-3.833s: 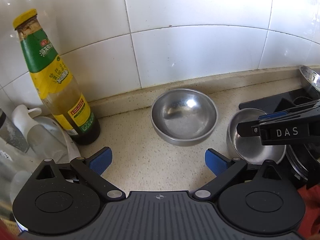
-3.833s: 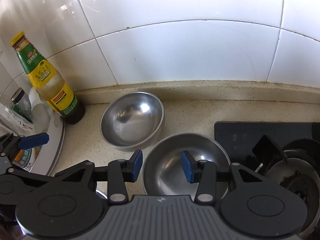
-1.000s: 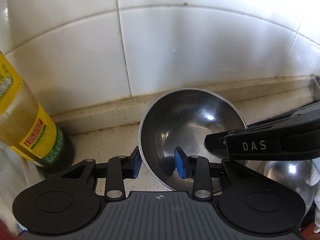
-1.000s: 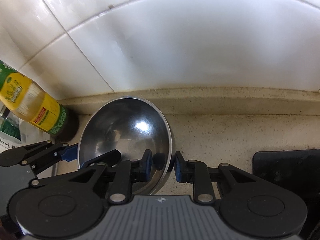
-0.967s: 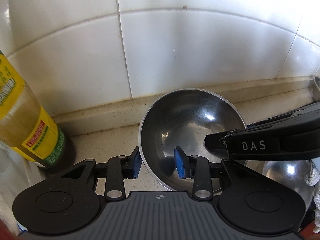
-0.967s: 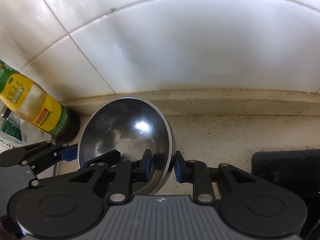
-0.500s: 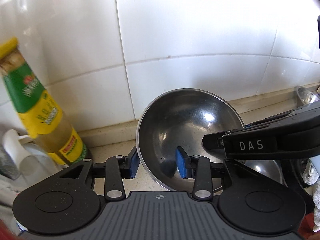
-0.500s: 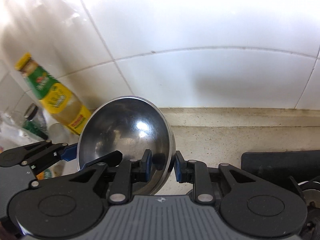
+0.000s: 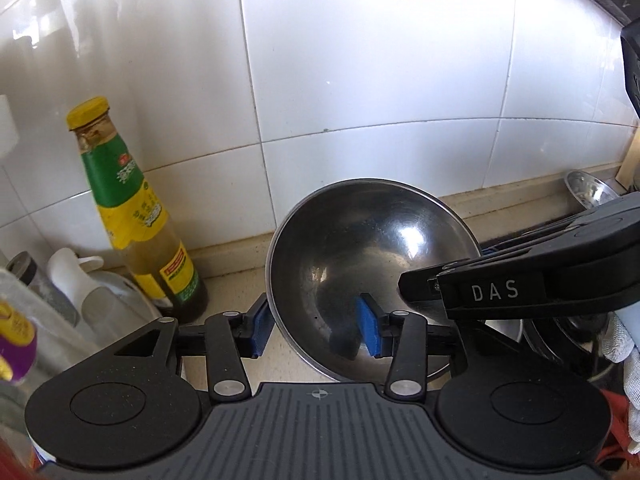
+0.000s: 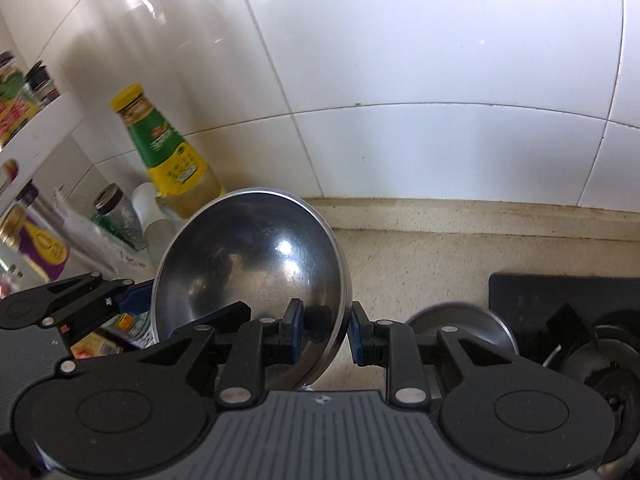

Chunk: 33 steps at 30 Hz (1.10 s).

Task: Organize plates and bowls

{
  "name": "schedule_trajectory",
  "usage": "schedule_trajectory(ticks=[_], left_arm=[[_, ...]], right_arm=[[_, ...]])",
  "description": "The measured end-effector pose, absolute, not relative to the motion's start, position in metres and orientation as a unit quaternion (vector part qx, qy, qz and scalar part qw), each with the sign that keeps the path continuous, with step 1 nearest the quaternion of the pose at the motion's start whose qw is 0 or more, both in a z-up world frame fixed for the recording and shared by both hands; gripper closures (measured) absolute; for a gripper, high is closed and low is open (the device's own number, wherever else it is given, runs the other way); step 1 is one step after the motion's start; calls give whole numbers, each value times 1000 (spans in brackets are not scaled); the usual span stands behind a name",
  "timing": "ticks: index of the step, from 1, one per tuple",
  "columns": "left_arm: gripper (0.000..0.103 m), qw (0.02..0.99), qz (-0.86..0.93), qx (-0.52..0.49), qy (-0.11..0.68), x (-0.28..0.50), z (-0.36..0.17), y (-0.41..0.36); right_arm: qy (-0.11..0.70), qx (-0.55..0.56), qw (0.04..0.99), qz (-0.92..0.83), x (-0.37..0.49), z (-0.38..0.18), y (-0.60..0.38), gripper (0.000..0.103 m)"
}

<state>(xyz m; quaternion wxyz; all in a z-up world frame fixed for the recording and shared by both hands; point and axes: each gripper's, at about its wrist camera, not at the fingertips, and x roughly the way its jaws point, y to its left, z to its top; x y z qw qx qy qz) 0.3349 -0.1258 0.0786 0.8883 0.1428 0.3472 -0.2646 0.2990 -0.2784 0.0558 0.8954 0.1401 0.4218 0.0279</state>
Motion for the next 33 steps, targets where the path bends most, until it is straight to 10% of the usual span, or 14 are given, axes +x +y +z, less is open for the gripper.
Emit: schedule_trajectory(ticks=[33], left_arm=[[42,874,-247,145,393,241,46,-98]], right_arm=[[475,132,868,63,215,23,-242,79]])
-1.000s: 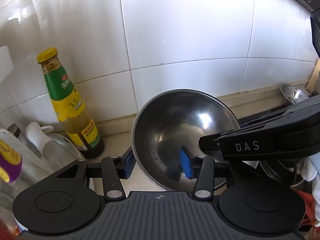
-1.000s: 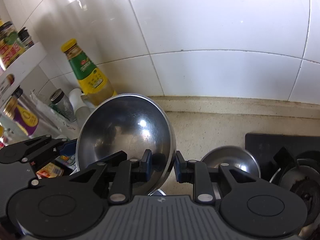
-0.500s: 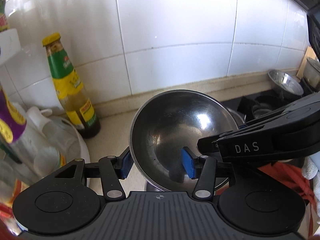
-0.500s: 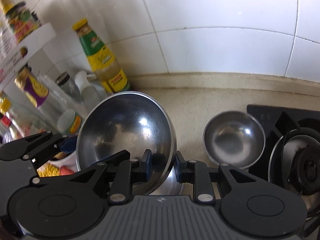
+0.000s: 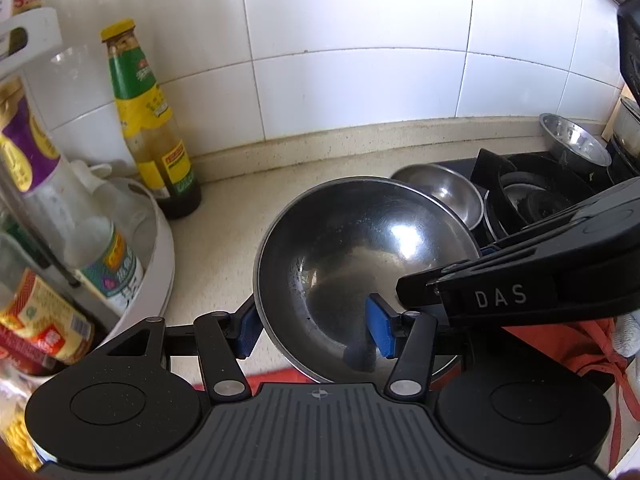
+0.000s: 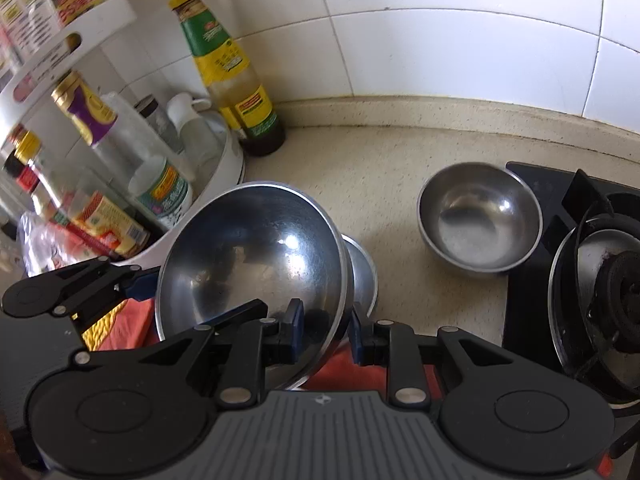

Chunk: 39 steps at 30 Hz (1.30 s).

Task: Organize plates and bowls

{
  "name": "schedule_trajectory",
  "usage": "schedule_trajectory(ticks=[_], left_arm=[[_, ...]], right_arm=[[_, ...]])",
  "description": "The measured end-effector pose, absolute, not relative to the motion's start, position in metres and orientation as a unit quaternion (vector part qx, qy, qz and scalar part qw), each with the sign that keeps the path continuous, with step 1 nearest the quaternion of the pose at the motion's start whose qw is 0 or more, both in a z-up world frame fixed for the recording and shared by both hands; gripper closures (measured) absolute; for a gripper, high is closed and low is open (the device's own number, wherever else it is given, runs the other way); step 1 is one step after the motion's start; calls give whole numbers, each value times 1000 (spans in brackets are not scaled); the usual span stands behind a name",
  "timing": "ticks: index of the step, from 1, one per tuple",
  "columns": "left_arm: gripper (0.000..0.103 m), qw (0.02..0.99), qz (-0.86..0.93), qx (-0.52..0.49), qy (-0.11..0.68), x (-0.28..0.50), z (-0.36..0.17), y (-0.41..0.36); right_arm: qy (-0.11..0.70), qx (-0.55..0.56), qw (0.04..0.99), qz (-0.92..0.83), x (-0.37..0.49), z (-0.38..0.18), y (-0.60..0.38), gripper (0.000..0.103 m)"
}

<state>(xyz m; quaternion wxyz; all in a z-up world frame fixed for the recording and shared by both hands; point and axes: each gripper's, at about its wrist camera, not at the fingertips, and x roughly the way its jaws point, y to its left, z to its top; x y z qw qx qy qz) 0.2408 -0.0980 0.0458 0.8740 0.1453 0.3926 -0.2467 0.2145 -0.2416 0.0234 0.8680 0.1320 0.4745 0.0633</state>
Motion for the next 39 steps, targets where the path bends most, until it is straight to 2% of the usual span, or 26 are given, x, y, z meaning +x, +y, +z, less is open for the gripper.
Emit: schedule_trajectory(ticks=[20,25,28,39], left_arm=[[41,868,-229,139,419,253,26,-97],[41,863,-239,139,423,261,22,-96],[38,867,-232,152,414,265,22,-96],[33,867,-246,160,403,278,31,-96]], right_arm=[[493,125,860,49,232,3,-232,79],[491,117,862,39,241,-2,-232,76],[482,84,872,18,246,-3,-233,76],[483,99,870,18,255,-3,-240,73]])
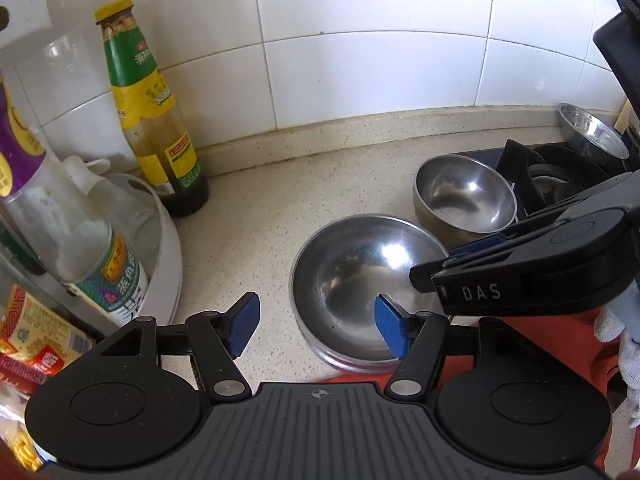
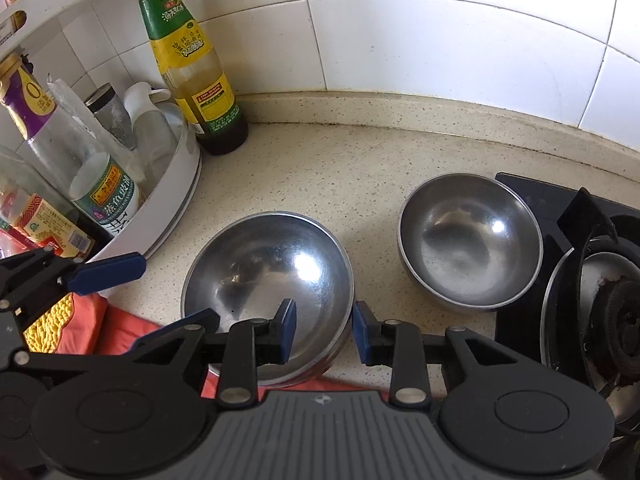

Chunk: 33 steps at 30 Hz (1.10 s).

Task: Organize plates and bowls

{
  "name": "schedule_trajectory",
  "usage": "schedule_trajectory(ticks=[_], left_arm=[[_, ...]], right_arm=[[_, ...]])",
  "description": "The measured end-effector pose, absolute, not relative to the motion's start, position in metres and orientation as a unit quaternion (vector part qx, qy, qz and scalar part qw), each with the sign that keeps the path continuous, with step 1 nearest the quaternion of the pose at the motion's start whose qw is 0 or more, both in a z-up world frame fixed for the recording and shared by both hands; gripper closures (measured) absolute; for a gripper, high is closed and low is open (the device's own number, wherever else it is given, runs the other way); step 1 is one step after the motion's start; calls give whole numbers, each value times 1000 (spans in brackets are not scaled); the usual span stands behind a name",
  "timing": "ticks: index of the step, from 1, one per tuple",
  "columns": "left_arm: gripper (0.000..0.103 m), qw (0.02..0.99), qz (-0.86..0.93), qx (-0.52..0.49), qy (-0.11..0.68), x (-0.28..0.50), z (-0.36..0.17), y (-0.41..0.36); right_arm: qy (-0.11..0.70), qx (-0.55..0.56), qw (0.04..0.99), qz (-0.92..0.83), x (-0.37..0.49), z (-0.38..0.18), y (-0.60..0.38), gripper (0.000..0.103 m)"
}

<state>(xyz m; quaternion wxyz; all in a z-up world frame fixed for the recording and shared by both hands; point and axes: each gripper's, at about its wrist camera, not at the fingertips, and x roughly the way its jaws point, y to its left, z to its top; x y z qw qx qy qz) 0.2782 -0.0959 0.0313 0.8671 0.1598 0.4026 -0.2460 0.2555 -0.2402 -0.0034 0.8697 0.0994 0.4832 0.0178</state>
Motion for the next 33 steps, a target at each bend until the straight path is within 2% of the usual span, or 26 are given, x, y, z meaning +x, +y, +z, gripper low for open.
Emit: schedule_trajectory(ticks=[20,33], left_arm=[[26,859,-304,186,368,297,45,-123],[25,838,-347,195,373,304,32,-160]], right_arm=[[456,152,876,-32,250,20,-282,71],[450,178,870,-92,235,22,-324,70]])
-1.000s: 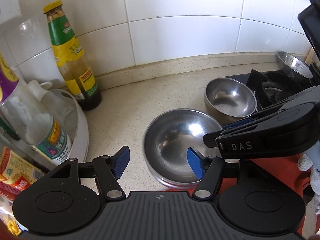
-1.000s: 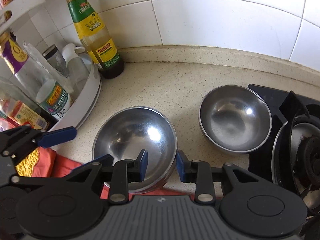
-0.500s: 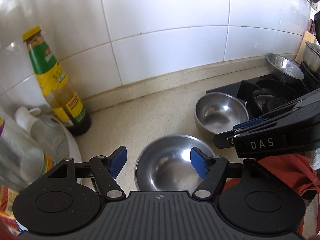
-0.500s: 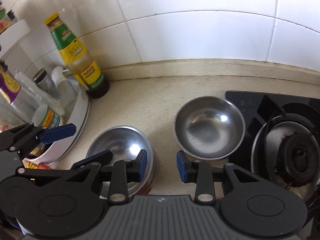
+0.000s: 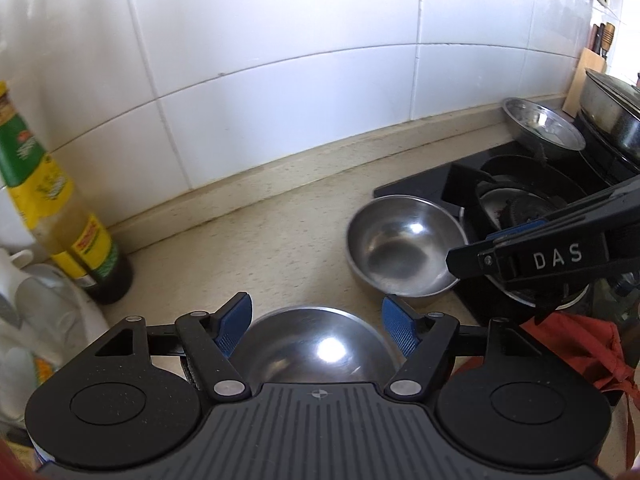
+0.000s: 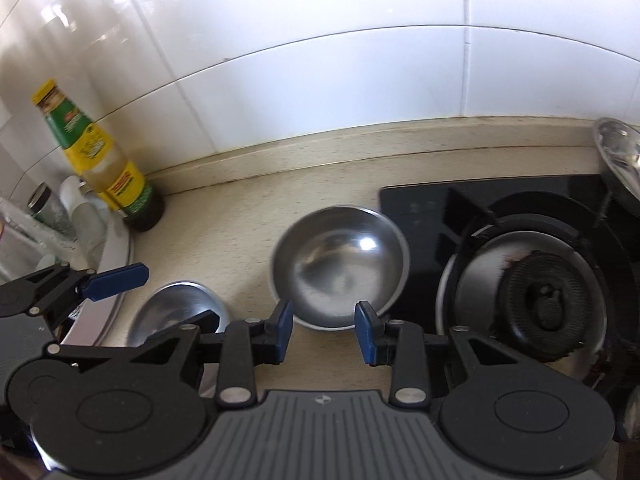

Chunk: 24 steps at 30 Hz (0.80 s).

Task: Organize plates and bowls
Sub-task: 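Move both tools to the steel bowl beside the stove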

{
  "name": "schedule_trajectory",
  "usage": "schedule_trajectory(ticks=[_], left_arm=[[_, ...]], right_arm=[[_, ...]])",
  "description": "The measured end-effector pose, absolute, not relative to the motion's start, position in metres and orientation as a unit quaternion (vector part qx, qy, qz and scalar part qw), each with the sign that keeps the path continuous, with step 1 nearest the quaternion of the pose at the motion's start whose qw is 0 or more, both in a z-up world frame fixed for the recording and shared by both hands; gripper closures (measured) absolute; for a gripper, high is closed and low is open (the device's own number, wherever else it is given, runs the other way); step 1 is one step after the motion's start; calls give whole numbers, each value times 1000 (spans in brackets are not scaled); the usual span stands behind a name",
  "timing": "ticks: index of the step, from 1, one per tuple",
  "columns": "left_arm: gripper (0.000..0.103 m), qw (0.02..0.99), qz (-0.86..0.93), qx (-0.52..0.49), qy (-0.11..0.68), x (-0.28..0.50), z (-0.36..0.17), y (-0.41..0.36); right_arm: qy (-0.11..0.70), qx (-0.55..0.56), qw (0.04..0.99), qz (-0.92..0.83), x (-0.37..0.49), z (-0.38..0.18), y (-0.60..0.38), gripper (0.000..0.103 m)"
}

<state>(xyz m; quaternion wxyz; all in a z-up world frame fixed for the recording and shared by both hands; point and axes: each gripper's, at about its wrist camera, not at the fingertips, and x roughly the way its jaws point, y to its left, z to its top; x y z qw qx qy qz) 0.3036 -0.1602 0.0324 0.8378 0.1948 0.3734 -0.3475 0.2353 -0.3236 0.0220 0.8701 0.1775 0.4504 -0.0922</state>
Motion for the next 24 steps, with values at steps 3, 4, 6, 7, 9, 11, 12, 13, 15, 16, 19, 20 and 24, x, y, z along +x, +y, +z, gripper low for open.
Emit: schedule_trajectory(ticks=[3,4,6,7,9,11,12,13,15,16,19,20,24], left_arm=[[25,836,-351,196,374,302,31,-171],[24,836,-351,198,374,302,31,-175],[23,837,-348,199,373,303,31,-182],[22,838,-346,198,373,305,31,-186],[21,838,-340,195,379,310,29,-194],[21,836,-335,196,388,316,25,-204],[21,835,-331,197,392,318,22,-209],[21,834,-328,198,397,321,19,-213],[21,831,-324,199,406,325,13,-221],[21,829,-322,200,411,327,10,-225],[21,824,-319,205,420,332,2,-234],[21,823,-318,206,423,334,0,-236],[21,819,-319,206,430,341,-5,-239]], right_arm=[[450,179,869,-99,234,21,-336,70],[450,179,869,-101,234,21,-340,70],[448,179,870,-101,236,21,-347,69],[448,180,870,-100,237,20,-351,69],[450,179,869,-100,241,18,-359,67],[452,183,868,-97,246,13,-367,67],[452,185,867,-95,249,11,-371,67],[453,188,866,-95,252,8,-375,66],[456,193,864,-91,258,2,-382,66],[459,194,862,-89,261,-1,-384,66],[469,193,857,-85,270,-10,-389,66],[473,194,855,-83,273,-13,-391,66],[484,197,849,-77,284,-23,-394,66]])
